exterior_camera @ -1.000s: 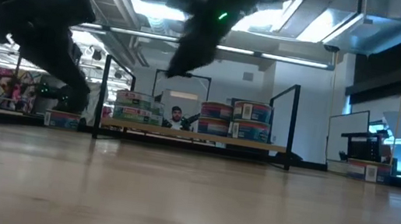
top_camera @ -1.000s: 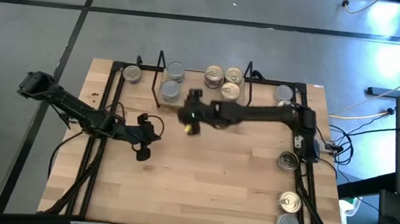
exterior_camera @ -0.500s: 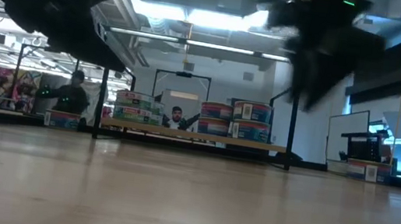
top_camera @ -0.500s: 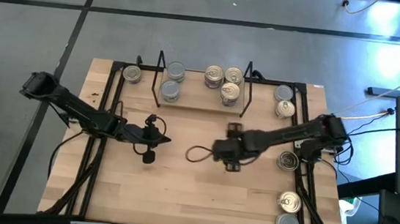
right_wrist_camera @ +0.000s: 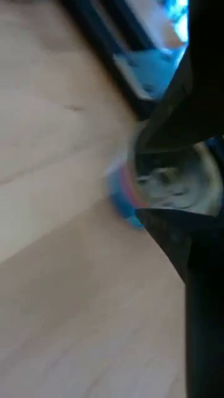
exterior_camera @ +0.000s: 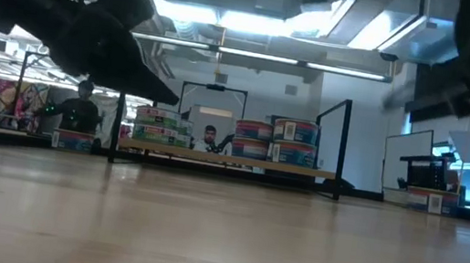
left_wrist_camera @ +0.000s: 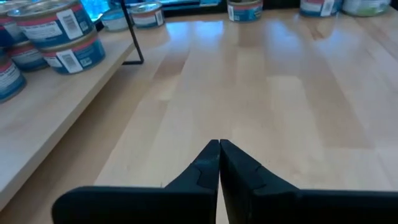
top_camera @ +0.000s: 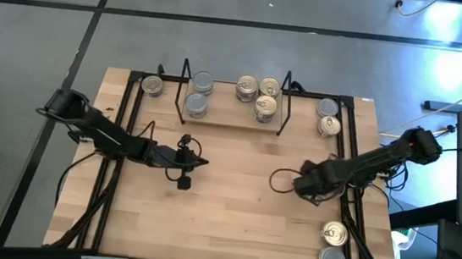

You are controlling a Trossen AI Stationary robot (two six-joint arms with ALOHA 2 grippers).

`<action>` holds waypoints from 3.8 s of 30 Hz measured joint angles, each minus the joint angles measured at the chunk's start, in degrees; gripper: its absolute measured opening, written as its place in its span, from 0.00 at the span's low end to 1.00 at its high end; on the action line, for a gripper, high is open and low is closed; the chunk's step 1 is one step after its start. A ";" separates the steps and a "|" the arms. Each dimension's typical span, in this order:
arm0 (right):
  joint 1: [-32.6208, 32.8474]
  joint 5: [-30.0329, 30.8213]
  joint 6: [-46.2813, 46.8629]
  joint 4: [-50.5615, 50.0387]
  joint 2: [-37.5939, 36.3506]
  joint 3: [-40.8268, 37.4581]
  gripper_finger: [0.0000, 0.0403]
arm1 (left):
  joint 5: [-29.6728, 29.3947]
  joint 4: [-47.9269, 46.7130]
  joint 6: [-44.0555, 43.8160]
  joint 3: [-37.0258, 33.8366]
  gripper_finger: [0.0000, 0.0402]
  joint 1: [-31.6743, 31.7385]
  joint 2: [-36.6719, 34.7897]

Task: Stack canned seafood by type on shelf
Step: Put the blue and pink tuna can on the shelf aligned with the other blue and pink tuna can

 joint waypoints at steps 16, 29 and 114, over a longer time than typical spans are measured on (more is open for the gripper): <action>1.13 -5.23 2.01 3.58 1.32 -5.74 0.20 | 0.00 3.13 1.62 0.02 0.02 2.23 2.19; 1.05 8.15 -4.77 28.08 1.36 -5.57 0.20 | 0.02 3.09 1.38 0.02 0.02 2.21 2.19; 2.18 17.18 -53.70 94.90 21.36 -4.50 0.81 | 22.16 -4.97 1.63 30.16 0.42 11.24 33.53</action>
